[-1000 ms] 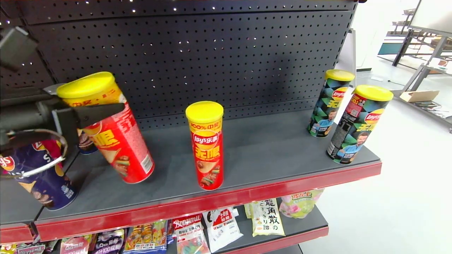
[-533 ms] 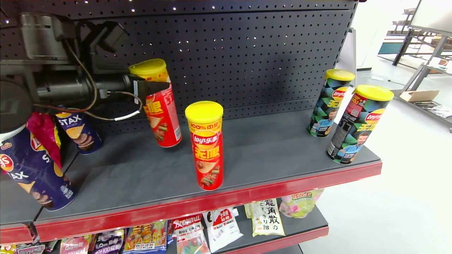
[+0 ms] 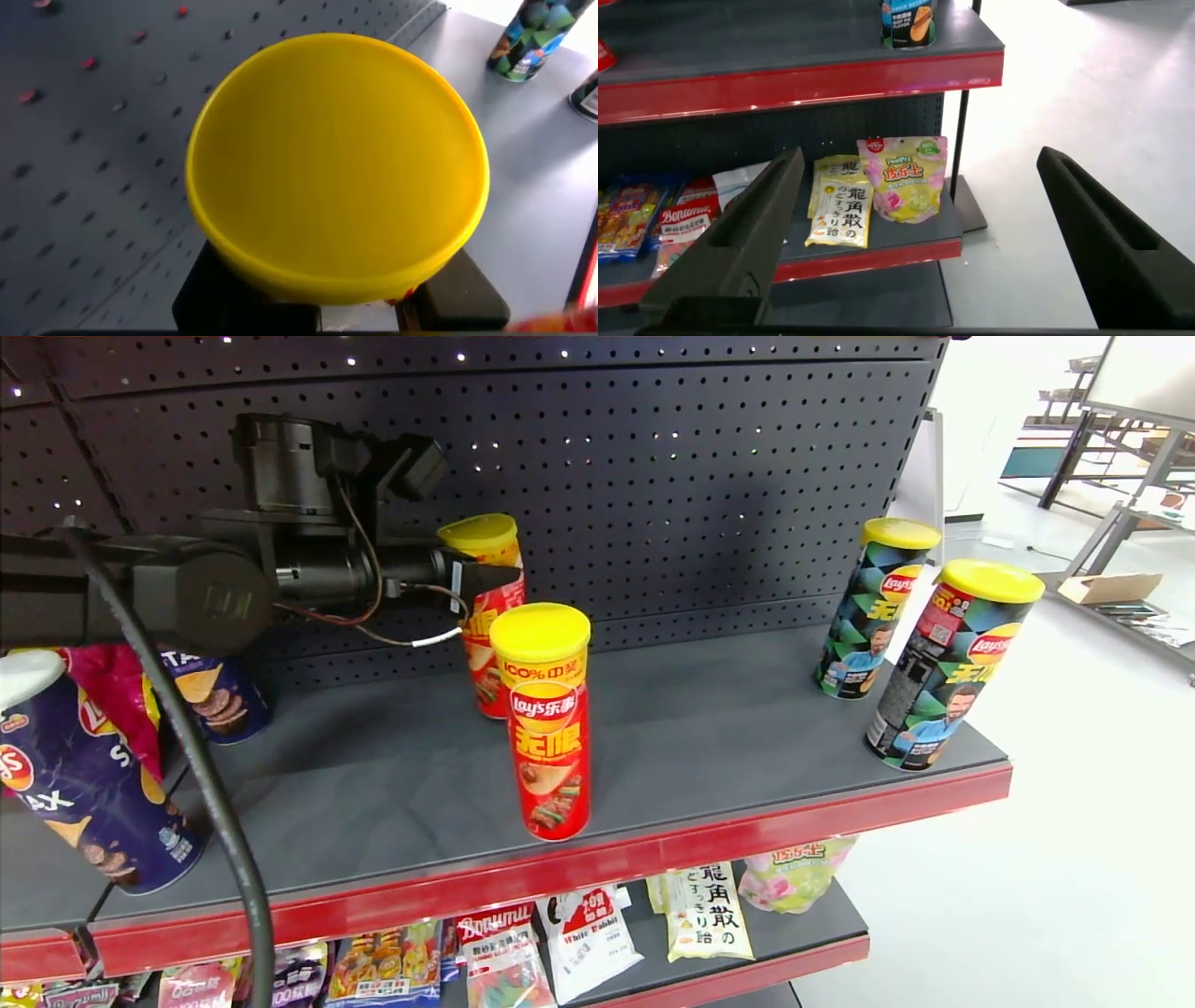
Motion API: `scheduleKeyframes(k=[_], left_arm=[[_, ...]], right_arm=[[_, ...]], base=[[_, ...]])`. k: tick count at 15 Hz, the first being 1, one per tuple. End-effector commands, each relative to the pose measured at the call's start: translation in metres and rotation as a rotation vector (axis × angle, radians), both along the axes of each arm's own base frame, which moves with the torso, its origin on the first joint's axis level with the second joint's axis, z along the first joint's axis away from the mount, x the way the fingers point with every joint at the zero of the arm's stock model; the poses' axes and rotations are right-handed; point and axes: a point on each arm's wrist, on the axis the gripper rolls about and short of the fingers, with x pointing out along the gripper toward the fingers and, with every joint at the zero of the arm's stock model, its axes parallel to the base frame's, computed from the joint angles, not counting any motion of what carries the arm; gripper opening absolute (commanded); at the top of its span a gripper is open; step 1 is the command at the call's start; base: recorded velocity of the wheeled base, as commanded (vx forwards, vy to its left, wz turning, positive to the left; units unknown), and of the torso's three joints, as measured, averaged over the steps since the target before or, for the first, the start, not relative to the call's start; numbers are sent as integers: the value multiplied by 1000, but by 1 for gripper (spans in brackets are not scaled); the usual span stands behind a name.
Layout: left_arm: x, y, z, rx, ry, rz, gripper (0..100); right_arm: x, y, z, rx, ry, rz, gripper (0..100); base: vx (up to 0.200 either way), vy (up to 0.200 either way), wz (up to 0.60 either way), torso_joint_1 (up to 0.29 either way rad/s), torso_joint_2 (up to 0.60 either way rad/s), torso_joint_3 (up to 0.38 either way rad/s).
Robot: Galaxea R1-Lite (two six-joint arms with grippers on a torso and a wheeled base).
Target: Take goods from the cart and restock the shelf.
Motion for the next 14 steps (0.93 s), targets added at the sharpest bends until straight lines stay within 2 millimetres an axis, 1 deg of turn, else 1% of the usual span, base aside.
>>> scheduleKeyframes(k=[1, 6, 7, 14], left_arm=[[7, -12, -8, 2, 16, -22, 0], [15, -18, -12, 0, 14, -31, 0], [15, -22, -14, 0, 15, -42, 0], [15, -29, -17, -3, 8, -60, 0]], right_arm=[[0, 0, 0, 0, 2, 1, 100], [0, 0, 0, 0, 0, 1, 100], [0, 0, 0, 0, -1, 1, 100], [0, 0, 0, 0, 0, 1, 100]], base=[[0, 0, 0, 0, 0, 0], [0, 0, 0, 0, 0, 0], [0, 0, 0, 0, 0, 0], [0, 0, 0, 0, 0, 0]])
